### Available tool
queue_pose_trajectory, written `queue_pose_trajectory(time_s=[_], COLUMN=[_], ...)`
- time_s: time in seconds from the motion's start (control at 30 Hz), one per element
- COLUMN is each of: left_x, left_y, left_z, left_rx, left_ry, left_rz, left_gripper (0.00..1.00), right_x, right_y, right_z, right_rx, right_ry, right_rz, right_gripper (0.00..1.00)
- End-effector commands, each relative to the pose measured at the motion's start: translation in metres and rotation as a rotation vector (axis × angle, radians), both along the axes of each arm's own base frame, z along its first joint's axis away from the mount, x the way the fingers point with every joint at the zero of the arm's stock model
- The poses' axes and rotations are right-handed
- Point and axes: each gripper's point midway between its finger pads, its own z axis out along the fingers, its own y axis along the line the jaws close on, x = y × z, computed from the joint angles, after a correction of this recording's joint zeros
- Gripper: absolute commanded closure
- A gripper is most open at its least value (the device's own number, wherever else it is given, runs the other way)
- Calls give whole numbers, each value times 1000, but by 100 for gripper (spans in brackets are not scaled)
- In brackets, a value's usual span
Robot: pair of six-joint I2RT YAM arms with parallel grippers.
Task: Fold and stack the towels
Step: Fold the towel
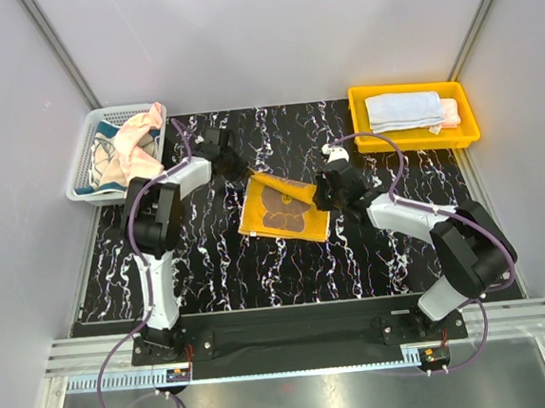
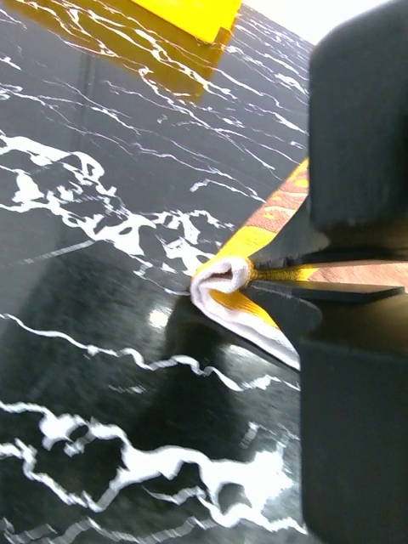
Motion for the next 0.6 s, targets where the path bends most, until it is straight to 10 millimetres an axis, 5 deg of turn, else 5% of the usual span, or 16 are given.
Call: queue_pose_trajectory(time_s=[0.0,0.57], left_x=[6,-67], left_y=[2,4], left_z=[52,52], left_rx=[-21,-12], left_ry=[-137,-162], left_rz=[-7,-49], left_gripper=[94,100], right_x=[3,-22], right_y=[-3,-23], right_z=[21,12], right_rx=[-13,-38], right_ry=[-53,-8], right_rz=[-15,-41], right_gripper=[88,88])
